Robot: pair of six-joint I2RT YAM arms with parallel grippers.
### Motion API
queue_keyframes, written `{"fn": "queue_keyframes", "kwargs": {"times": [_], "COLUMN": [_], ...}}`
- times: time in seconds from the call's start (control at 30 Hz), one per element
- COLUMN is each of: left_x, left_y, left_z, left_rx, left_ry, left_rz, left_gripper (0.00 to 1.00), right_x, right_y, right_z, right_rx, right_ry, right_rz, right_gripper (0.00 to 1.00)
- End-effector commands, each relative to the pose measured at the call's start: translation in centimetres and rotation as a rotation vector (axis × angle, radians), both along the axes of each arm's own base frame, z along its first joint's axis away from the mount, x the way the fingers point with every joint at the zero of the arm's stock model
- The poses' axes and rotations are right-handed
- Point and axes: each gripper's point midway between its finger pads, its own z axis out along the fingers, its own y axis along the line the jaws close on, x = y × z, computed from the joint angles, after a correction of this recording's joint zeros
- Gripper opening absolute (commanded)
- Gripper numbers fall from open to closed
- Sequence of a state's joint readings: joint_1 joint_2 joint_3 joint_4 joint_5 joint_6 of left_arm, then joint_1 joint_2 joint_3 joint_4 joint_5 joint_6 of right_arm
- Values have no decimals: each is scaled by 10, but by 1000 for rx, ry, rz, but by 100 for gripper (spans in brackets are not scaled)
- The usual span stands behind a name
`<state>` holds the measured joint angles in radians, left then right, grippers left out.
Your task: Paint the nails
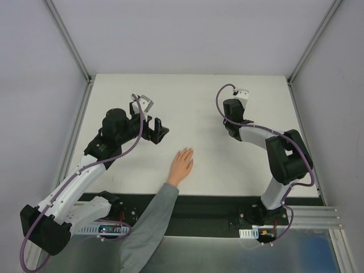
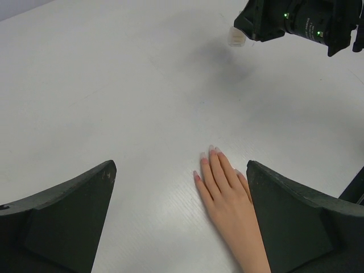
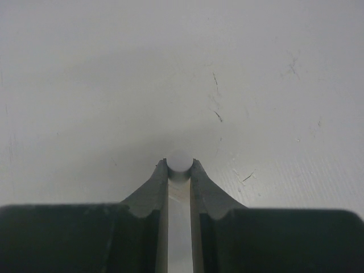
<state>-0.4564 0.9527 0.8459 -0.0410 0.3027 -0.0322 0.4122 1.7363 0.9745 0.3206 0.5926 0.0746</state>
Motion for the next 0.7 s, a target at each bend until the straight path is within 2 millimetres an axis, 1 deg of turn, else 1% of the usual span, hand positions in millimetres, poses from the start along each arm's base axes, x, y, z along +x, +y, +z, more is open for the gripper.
{"fn": "queue_keyframes", "kwargs": {"times": [0.0,0.03,0.07,0.1,0.13,0.23,0.27,0.3,0.67], "left_x": [4,3,2,2,4,4,5,4,3], "left_y": [8,9,9,9,9,11,12,12,16], "left_z": [13,14,14,14,19,19,19,20,21], "left_rx": [-3,-5,-5,-5,-15,-14,-13,-15,-20], "left_ry": [-75,-79,-79,-79,-101,-105,-105,-110,-129], "left_rz": [34,34,34,34,38,50,53,54,74], "left_gripper": [96,96,96,96,96,96,96,96,96], "right_x": [9,9,11,11,10,10,10,13,10], "right_y": [6,5,7,7,7,8,8,8,13], "right_z": [4,-1,1,-1,-3,-6,-9,-6,-14], "right_rx": [17,8,11,9,8,2,-3,0,-4], "right_ry": [12,31,30,38,48,63,76,73,133], "right_rz": [-5,-4,-2,-3,-1,2,3,-1,13], "right_gripper": [4,5,5,5,6,8,9,9,15]}}
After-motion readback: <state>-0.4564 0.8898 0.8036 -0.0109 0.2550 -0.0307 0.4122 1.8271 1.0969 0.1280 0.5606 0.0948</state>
